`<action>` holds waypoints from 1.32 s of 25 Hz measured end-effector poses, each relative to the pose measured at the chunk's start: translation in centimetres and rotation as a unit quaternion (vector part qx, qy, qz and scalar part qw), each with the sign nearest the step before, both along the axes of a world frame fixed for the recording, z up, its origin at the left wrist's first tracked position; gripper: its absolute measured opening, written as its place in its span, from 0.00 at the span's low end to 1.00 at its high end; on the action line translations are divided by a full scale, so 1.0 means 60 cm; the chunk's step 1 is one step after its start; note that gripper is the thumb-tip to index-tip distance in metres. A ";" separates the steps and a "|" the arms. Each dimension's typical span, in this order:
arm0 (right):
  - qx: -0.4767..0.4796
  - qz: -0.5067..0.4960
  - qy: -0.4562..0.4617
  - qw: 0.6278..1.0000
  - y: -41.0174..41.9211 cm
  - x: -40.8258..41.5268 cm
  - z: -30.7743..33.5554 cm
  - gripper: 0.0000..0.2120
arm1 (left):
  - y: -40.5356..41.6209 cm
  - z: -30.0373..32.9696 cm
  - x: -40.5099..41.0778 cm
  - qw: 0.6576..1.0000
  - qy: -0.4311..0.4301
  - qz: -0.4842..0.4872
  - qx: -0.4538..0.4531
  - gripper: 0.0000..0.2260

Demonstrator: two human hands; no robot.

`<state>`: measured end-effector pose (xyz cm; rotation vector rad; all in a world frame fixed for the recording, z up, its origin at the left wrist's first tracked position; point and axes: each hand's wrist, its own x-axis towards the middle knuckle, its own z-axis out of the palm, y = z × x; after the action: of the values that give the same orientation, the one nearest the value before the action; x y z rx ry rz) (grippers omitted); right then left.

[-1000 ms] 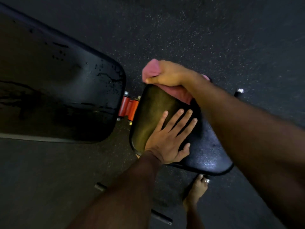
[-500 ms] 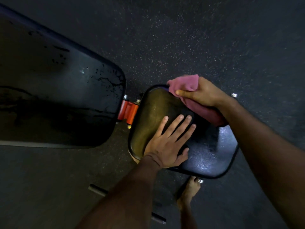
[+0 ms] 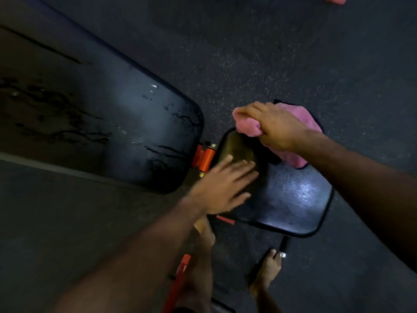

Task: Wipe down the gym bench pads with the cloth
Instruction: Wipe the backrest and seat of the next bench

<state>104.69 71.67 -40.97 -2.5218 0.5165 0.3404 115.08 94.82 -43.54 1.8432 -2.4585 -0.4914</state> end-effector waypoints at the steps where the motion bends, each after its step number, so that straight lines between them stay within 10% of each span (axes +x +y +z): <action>1: -0.002 0.015 -0.006 1.000 0.002 0.011 0.005 0.31 | 0.016 0.044 0.070 0.998 -0.068 0.005 -0.012 0.28; 6: -0.048 0.182 0.192 0.963 0.043 0.090 -0.014 0.24 | 0.089 0.195 0.359 0.932 -0.360 0.004 0.048 0.34; 11: -0.120 0.155 0.212 0.958 0.101 0.132 -0.044 0.18 | 0.091 0.177 0.402 0.946 -0.321 -0.048 0.025 0.35; 18: -0.082 0.415 0.148 0.894 0.328 0.083 -0.040 0.22 | 0.092 0.178 0.403 0.952 -0.302 -0.050 0.018 0.33; 26: -0.179 0.149 0.243 0.942 0.080 0.134 -0.041 0.23 | 0.096 0.177 0.402 0.951 -0.306 -0.051 -0.006 0.32; 33: -0.070 0.276 0.164 0.945 0.265 0.090 -0.033 0.24 | 0.096 0.176 0.405 0.951 -0.306 -0.048 -0.008 0.32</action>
<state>110.08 87.56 -42.96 -2.7261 -0.0697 0.9734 139.35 100.59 -32.97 2.1242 -2.9110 0.1342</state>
